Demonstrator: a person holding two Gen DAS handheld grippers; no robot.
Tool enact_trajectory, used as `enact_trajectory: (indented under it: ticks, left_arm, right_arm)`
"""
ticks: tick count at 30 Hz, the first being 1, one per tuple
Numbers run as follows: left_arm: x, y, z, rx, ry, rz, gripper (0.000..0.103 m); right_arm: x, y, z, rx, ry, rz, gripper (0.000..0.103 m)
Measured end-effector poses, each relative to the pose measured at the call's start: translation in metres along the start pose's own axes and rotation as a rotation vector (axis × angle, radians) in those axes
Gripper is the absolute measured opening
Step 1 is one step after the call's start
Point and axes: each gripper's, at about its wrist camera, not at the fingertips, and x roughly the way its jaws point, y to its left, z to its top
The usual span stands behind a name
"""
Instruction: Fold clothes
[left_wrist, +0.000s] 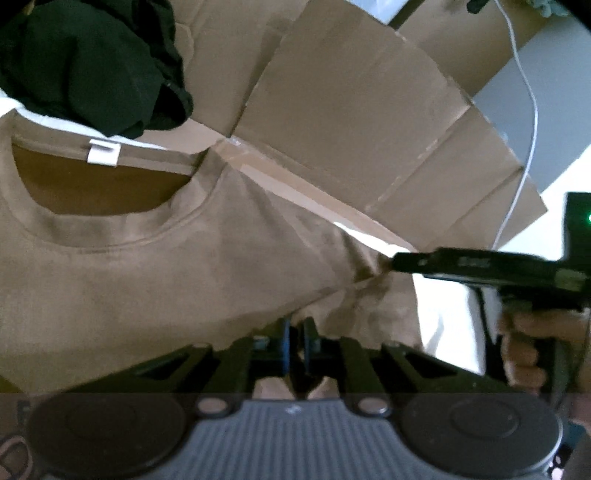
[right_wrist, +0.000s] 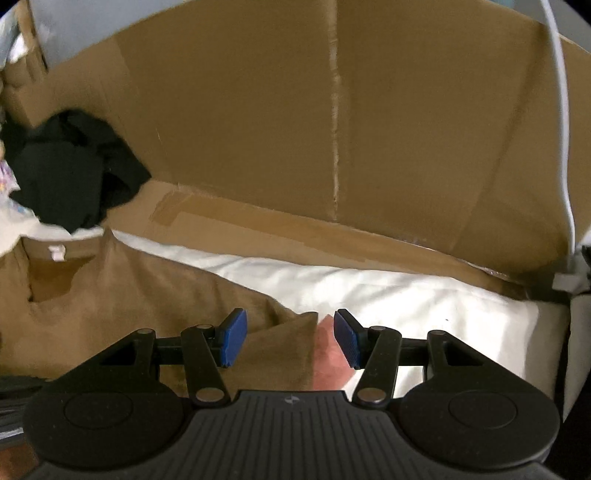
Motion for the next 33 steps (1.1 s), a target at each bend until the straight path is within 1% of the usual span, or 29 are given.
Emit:
enact_trajectory:
  ticks: [3, 5, 9, 13, 16, 22, 24, 29, 31, 33]
  left_arm:
    - [-0.003, 0.003, -0.001, -0.011, -0.007, -0.014, 0.004]
    - [-0.003, 0.004, -0.001, -0.004, -0.002, -0.004, 0.003]
    - [-0.005, 0.009, 0.001, -0.024, -0.003, -0.005, 0.003]
    - [-0.013, 0.012, 0.002, -0.014, -0.012, 0.001, 0.002]
    - [-0.016, 0.014, 0.001, -0.014, -0.004, 0.015, 0.002]
    - [-0.021, 0.018, -0.003, -0.021, 0.004, 0.019, 0.002]
    - [-0.023, 0.018, -0.003, -0.022, 0.002, 0.021, 0.002]
    - [-0.027, 0.024, 0.000, -0.029, -0.003, 0.040, 0.002]
    - [-0.028, 0.026, -0.001, -0.030, 0.001, 0.046, 0.002]
    - [-0.027, 0.027, -0.002, -0.030, 0.008, 0.040, 0.002]
  right_arm:
    - [0.006, 0.003, -0.003, -0.002, 0.005, -0.006, 0.057]
    - [0.010, 0.004, -0.004, -0.010, 0.008, -0.023, 0.057]
    - [0.013, 0.002, -0.003, 0.005, -0.004, -0.046, 0.057]
    - [0.019, 0.002, -0.004, -0.013, -0.002, -0.092, 0.057]
    - [0.022, -0.002, -0.006, 0.013, 0.002, -0.105, 0.057]
    - [0.029, 0.000, -0.002, 0.061, 0.001, -0.135, 0.057]
    - [0.031, -0.001, -0.001, 0.067, 0.003, -0.133, 0.057]
    - [0.034, -0.011, 0.006, 0.100, 0.009, -0.093, 0.057]
    - [0.032, -0.012, 0.008, 0.096, -0.002, -0.085, 0.057]
    - [0.027, -0.016, 0.009, 0.119, -0.018, -0.060, 0.057]
